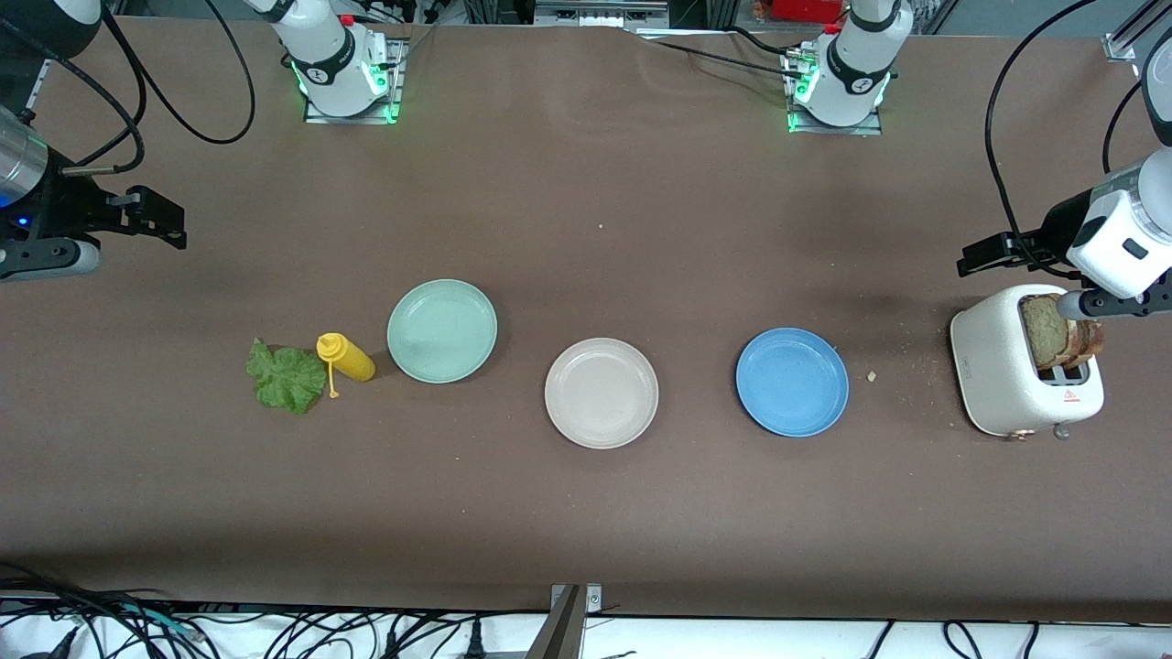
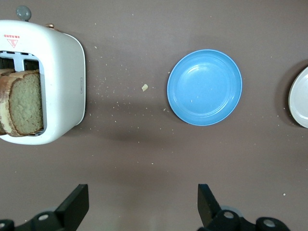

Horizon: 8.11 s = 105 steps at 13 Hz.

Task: Make sandwich in beige plate with both arms
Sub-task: 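Lower the left gripper onto a bread slice in the toaster and grasp it, then lift the bread slice out and carry it over the beige plate, then lower the bread slice onto the beige plate and open the left gripper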

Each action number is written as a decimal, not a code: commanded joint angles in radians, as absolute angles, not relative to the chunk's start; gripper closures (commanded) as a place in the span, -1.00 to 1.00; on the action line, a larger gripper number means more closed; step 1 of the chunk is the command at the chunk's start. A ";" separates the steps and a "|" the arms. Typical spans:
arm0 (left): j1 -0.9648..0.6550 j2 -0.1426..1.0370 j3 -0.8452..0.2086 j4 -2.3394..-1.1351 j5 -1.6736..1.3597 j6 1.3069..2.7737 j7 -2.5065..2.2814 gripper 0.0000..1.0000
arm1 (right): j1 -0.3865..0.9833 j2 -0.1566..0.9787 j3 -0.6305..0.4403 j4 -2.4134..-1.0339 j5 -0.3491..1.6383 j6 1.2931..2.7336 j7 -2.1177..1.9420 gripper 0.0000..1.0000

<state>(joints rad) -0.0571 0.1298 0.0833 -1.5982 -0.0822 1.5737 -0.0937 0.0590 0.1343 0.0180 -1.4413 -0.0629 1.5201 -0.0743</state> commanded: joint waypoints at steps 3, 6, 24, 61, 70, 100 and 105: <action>-0.058 0.129 0.087 -1.600 -0.100 1.569 -0.071 -0.99 | 0.061 0.126 0.020 -1.445 -0.066 1.513 -0.060 -1.00; -0.055 0.130 0.089 -1.594 -0.098 1.569 -0.064 -0.99 | 0.061 0.127 0.018 -1.445 -0.066 1.511 -0.060 -1.00; 0.193 0.374 0.092 -1.552 0.021 1.717 0.215 -0.57 | 0.064 0.126 0.021 -1.442 -0.066 1.511 -0.058 -1.00; 0.085 0.376 -0.003 -1.268 -0.109 1.345 -0.082 1.00 | 0.063 0.126 0.020 -1.440 -0.066 1.516 -0.060 -1.00; 0.074 0.388 -0.397 -1.581 -0.351 1.889 -0.590 1.00 | 0.063 0.126 0.020 -1.442 -0.066 1.514 -0.060 -1.00; -0.227 0.687 -0.387 -1.698 -0.400 2.565 -0.813 -1.00 | 0.063 0.127 0.020 -1.440 -0.066 1.520 -0.060 -1.00; -0.233 0.716 -0.385 -1.698 -0.400 2.563 -0.813 -1.00 | 0.063 0.127 0.020 -1.440 -0.072 1.522 -0.063 -1.00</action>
